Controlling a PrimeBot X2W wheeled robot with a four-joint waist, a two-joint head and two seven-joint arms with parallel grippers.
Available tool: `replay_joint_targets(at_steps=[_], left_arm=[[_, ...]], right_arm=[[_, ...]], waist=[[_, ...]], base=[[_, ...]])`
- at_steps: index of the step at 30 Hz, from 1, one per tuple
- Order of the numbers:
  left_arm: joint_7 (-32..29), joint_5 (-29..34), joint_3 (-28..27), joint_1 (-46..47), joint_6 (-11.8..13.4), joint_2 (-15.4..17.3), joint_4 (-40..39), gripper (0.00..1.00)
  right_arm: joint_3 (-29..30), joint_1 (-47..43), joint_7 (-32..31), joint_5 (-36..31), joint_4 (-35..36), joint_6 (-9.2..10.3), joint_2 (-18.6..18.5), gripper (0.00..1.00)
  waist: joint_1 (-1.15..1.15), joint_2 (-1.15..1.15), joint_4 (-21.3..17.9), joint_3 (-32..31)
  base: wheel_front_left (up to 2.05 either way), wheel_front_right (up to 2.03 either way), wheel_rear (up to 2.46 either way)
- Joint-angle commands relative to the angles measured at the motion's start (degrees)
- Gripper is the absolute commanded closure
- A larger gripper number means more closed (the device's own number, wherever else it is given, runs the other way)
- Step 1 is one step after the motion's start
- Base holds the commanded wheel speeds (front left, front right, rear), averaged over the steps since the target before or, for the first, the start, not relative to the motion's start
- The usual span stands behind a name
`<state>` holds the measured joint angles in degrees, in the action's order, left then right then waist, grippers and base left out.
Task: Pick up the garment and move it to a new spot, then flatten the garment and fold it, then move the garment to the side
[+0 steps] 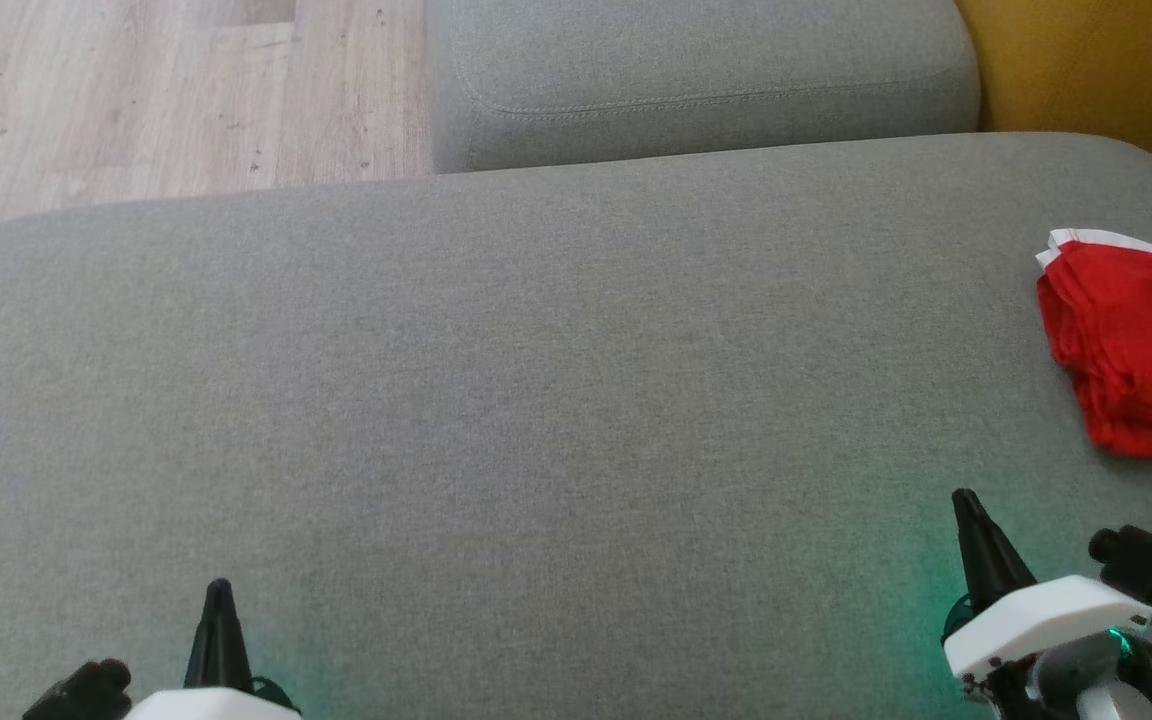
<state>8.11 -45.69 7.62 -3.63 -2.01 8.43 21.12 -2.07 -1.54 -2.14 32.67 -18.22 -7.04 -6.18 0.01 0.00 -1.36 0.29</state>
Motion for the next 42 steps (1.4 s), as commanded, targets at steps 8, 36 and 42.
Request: replay_joint_targets(at_steps=[8,36,42], left_arm=[[-1.6,-5.5,-2.6,3.7,-0.7,-0.3,-2.6,1.0],[-6.2,-19.9,-6.7,5.8,-2.4,-2.2,-4.2,1.0],[-7.0,-22.5,-7.4,6.2,-2.7,-2.5,-4.5,1.0]], right_arm=[[1.0,3.7,-0.6,7.1,2.3,-0.17,0.3,1.0],[3.7,5.1,-1.9,25.6,3.0,-0.27,1.3,1.0],[4.2,5.4,-2.2,28.9,3.1,-0.29,1.5,1.0]], waist=[[0.0,0.0,0.1,0.0],[-0.01,0.0,0.6,0.0],[-0.01,0.0,0.7,-0.1]], base=[[0.0,0.0,0.0],[0.0,0.0,0.0],[0.0,0.0,0.0]])
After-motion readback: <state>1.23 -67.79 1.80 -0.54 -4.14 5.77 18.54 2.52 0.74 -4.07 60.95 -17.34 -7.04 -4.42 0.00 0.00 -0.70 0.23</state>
